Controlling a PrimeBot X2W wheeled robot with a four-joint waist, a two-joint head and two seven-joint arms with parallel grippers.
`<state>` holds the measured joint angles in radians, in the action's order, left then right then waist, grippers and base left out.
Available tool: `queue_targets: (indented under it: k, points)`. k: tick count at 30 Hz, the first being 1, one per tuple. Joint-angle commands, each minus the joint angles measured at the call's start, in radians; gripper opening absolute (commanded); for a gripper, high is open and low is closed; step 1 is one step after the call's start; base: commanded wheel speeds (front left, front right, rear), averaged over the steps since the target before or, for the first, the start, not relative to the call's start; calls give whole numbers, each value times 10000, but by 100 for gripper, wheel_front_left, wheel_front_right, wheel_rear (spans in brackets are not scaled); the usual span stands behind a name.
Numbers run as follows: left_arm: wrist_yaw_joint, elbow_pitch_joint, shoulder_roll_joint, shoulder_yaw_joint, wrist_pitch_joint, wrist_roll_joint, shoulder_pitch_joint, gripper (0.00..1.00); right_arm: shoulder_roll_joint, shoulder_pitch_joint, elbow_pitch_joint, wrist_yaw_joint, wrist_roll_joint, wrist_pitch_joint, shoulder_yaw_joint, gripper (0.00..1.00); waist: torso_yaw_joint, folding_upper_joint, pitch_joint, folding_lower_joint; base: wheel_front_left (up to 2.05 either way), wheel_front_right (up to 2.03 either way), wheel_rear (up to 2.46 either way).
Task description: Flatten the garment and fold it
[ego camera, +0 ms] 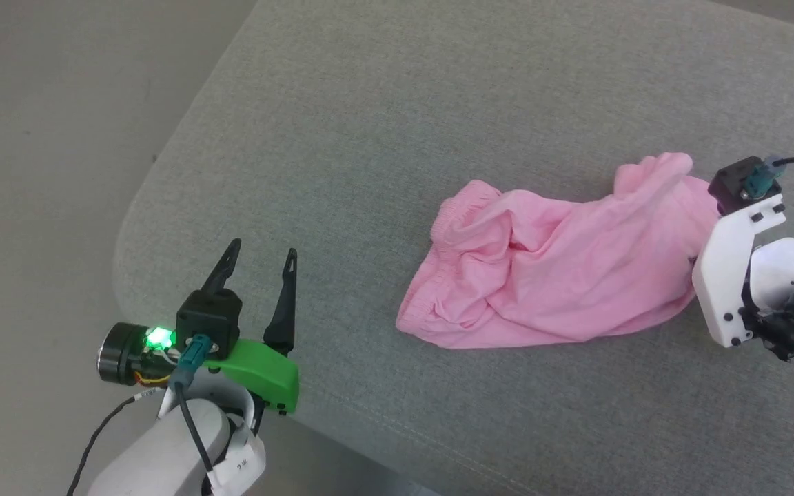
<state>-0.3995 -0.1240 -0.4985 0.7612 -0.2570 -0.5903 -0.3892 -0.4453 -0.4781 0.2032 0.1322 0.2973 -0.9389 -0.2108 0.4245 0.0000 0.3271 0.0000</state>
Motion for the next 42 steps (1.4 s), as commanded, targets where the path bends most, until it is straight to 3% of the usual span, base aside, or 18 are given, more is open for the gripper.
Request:
queue_targets:
  k: [1, 8, 15, 23, 29, 30, 31, 35, 42]
  points:
    - [59, -51, 31, -44, -46, 63, 42, 100, -165, 383, 146, -15, 119, 98, 17, 0, -348, 0, -342, 0, 0, 0, 0]
    - [122, -126, -179, -106, -6, -58, 233, 100, -901, 903, -566, -15, 642, 478, 793, 0, -1166, 0, -1094, 0, 0, 0, 0]
    - [83, 68, -364, -94, 170, -242, 542, 100, -1612, 2829, -1653, -15, 844, -175, 2215, 0, -2100, 0, -1674, 0, 0, 0, 0]
    - [52, 338, -461, -41, 362, -346, 659, 100, -916, 5496, -2446, -15, 263, -987, 3993, 0, -2769, 0, -1988, 0, 0, 0, 0]
    - [76, 449, -500, 16, 474, -399, 677, 100, -175, 6474, -2639, -15, -300, -1100, 4177, 0, -2984, 0, -2149, 0, 0, 0, 0]
    - [83, 467, -496, 34, 501, -405, 674, 100, -74, 6408, -2737, -15, -331, -887, 4160, 34, -3009, 0, -2174, 0, 0, 0, 0]
    - [87, 489, -497, 51, 531, -414, 674, 100, 76, 6221, -2838, -15, -355, -515, 4181, 100, -3049, 0, -2213, 0, 0, 0, 0]
    - [79, 592, -477, 42, 627, -520, 682, 100, 259, 5388, -3089, -15, -207, 999, 3907, 100, -3178, 0, -2350, 0, 0, 0, 0]
    - [137, 996, -280, -55, 984, -989, 620, 100, 222, 4345, -3291, -15, 333, 4590, 3139, 100, -3336, 0, -2333, 0, 0, 0, 0]
